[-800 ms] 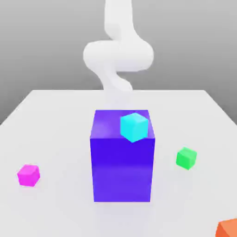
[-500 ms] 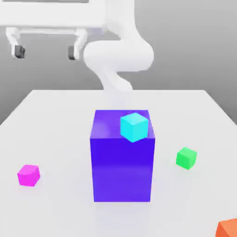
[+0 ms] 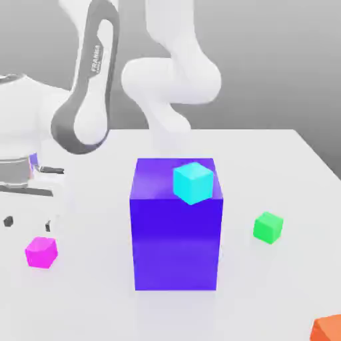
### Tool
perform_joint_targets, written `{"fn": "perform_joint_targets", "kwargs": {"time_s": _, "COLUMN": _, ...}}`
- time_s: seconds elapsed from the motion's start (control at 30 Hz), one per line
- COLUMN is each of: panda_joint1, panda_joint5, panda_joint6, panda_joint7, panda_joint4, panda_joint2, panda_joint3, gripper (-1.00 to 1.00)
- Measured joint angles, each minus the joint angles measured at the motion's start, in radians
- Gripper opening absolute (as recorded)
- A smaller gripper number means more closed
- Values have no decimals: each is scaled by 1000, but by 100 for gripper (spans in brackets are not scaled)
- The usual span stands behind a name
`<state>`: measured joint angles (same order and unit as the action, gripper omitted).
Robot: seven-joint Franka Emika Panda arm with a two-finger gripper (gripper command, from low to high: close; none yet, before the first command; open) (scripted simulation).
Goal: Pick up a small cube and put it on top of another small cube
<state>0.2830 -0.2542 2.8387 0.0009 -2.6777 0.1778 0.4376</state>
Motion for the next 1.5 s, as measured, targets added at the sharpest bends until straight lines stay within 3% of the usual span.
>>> {"fn": "perform_joint_targets", "kwargs": {"time_s": 0.13, "panda_joint1": 145, "panda_joint5": -155, "panda_joint6": 104, "panda_joint7": -125, "panda_joint4": 33, "panda_joint2": 144, "panda_joint3": -174, "gripper": 0}}
{"fn": "perform_joint_targets", "kwargs": {"time_s": 0.17, "panda_joint1": 174, "panda_joint5": -182, "panda_joint6": 125, "panda_joint7": -145, "panda_joint4": 40, "panda_joint2": 171, "panda_joint3": -210, "gripper": -100}}
{"fn": "perform_joint_targets", "kwargs": {"time_s": 0.4, "panda_joint1": 180, "panda_joint5": -183, "panda_joint6": 126, "panda_joint7": -147, "panda_joint4": 40, "panda_joint2": 174, "panda_joint3": -215, "gripper": -100}}
{"fn": "perform_joint_targets", "kwargs": {"time_s": 0.6, "panda_joint1": 56, "panda_joint5": 53, "panda_joint6": -8, "panda_joint7": 27, "panda_joint4": -8, "panda_joint2": -15, "panda_joint3": -46, "gripper": -100}}
{"fn": "perform_joint_targets", "kwargs": {"time_s": 0.83, "panda_joint1": -78, "panda_joint5": 260, "panda_joint6": -146, "panda_joint7": -116, "panda_joint4": 152, "panda_joint2": -2, "panda_joint3": -148, "gripper": -100}}
{"fn": "perform_joint_targets", "kwargs": {"time_s": 1.03, "panda_joint1": -262, "panda_joint5": 398, "panda_joint6": -268, "panda_joint7": -95, "panda_joint4": 241, "panda_joint2": -37, "panda_joint3": -290, "gripper": -100}}
{"fn": "perform_joint_targets", "kwargs": {"time_s": 1.17, "panda_joint1": -408, "panda_joint5": 392, "panda_joint6": -301, "panda_joint7": 42, "panda_joint4": 217, "panda_joint2": -93, "panda_joint3": -386, "gripper": -100}}
{"fn": "perform_joint_targets", "kwargs": {"time_s": 1.37, "panda_joint1": -656, "panda_joint5": 303, "panda_joint6": -298, "panda_joint7": 367, "panda_joint4": 100, "panda_joint2": -207, "panda_joint3": -477, "gripper": -100}}
{"fn": "perform_joint_targets", "kwargs": {"time_s": 1.5, "panda_joint1": -707, "panda_joint5": 240, "panda_joint6": -272, "panda_joint7": 560, "panda_joint4": 8, "panda_joint2": -273, "panda_joint3": -516, "gripper": -100}}
